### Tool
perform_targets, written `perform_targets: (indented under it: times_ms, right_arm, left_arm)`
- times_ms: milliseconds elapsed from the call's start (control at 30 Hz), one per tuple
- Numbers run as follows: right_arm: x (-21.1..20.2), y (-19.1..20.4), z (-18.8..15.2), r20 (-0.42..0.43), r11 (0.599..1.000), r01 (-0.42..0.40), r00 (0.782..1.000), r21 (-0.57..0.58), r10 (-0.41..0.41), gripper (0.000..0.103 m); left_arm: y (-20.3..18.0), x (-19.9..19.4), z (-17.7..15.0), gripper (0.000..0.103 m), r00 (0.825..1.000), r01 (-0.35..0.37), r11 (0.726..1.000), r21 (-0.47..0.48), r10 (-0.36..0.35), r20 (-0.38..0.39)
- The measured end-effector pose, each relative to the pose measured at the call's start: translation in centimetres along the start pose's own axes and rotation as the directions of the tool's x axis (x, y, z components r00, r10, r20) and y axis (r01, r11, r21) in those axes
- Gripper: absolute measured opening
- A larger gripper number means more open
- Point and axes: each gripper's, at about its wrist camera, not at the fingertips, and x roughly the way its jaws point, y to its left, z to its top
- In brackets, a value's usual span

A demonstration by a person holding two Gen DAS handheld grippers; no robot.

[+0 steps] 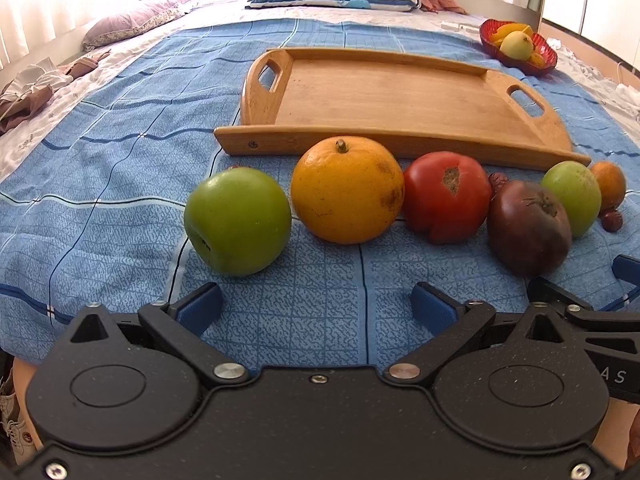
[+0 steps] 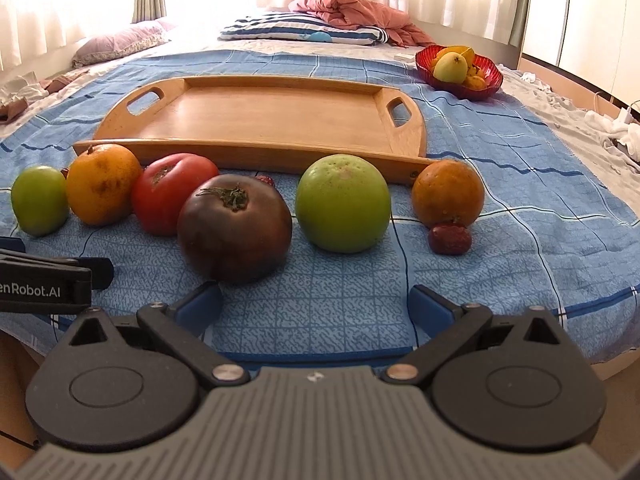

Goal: Organize fruits
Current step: 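Close the left gripper on the green apple while the right gripper closes on the dark tomato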

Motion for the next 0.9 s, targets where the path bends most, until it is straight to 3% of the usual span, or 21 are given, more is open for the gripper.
perform_targets:
  times_ms: [200, 300, 467, 667, 900]
  right_arm:
    - [-1.4, 0.5, 0.0, 0.084, 0.999, -0.048, 0.995, -0.012, 0.048, 0.096]
    - [-2.1, 0.9, 0.2, 0.134, 0.996, -0.085, 0.987, -0.024, 0.087, 0.091]
    - [-1.8, 1.1, 0.7, 0.134, 0.993, -0.118, 0.984, 0.01, 0.116, 0.081]
    - [-1.6, 1.7, 0.9, 0.149, 0.992, -0.127, 0.981, 0.0, 0.126, 0.076]
    - [-1.2, 2.2, 1.3, 0.155, 0.991, -0.135, 0.979, 0.005, 0.132, 0.07]
  left_arm:
    - [-0.3, -2.1, -0.1, 0.084, 0.996, 0.012, 0.999, 0.044, -0.015, 0.088]
    - [-0.3, -3.5, -0.1, 0.083, 0.986, -0.021, 0.997, 0.075, 0.008, 0.169]
    - [0.9, -5.0, 0.2, 0.083, 0.964, -0.065, 0.997, 0.033, 0.054, 0.262]
    - [2.4, -4.0, 0.4, 0.071, 0.959, -0.112, 0.993, 0.027, 0.101, 0.266]
    - [3.6, -2.0, 0.3, 0.07, 0.963, -0.124, 0.992, -0.003, 0.121, 0.241]
